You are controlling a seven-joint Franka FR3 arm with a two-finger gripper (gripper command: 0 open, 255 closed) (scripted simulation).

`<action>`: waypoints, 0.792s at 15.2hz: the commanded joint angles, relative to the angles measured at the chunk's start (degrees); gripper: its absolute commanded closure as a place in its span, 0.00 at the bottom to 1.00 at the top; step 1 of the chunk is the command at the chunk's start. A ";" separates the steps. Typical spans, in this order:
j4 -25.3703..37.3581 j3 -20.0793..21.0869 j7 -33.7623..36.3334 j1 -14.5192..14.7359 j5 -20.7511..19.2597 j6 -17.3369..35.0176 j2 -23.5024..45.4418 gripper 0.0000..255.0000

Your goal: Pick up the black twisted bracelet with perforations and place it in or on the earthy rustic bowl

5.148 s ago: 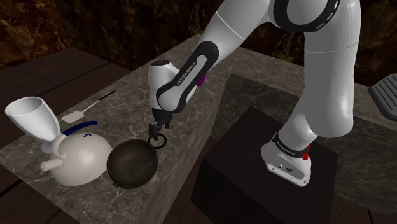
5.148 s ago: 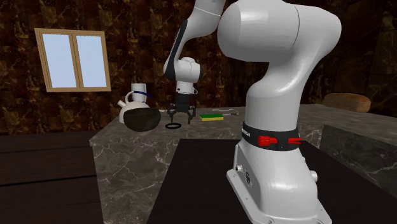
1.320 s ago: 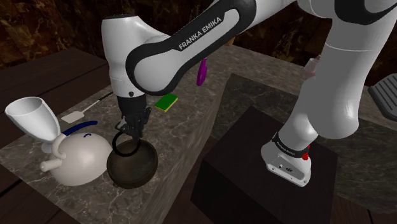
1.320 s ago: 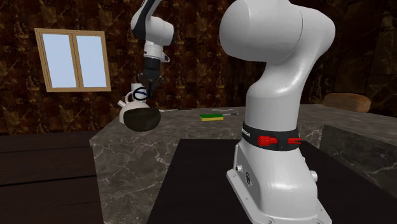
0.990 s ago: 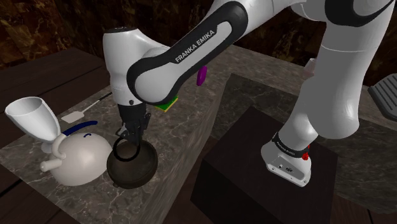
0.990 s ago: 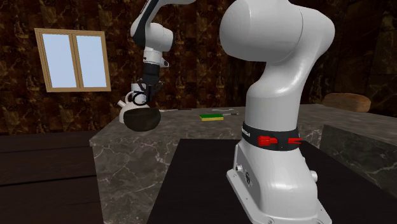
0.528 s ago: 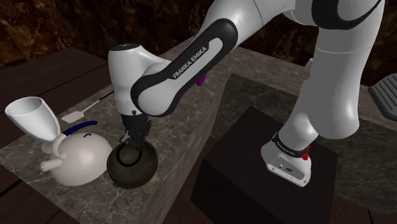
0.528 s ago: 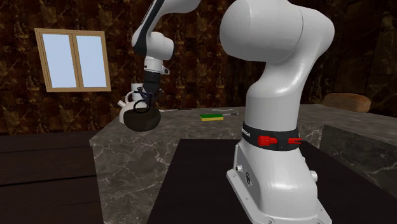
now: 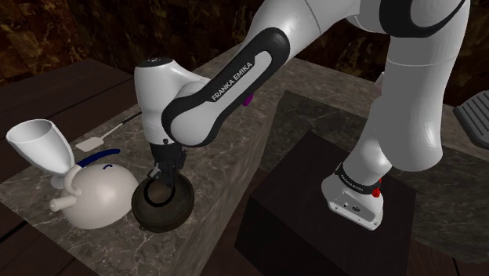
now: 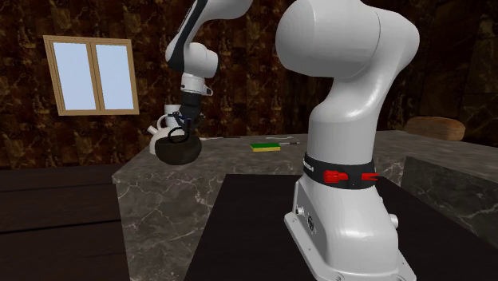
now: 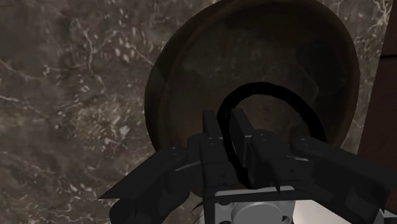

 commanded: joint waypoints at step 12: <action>1.36 0.52 -0.86 -1.32 1.28 -6.08 -4.76 0.00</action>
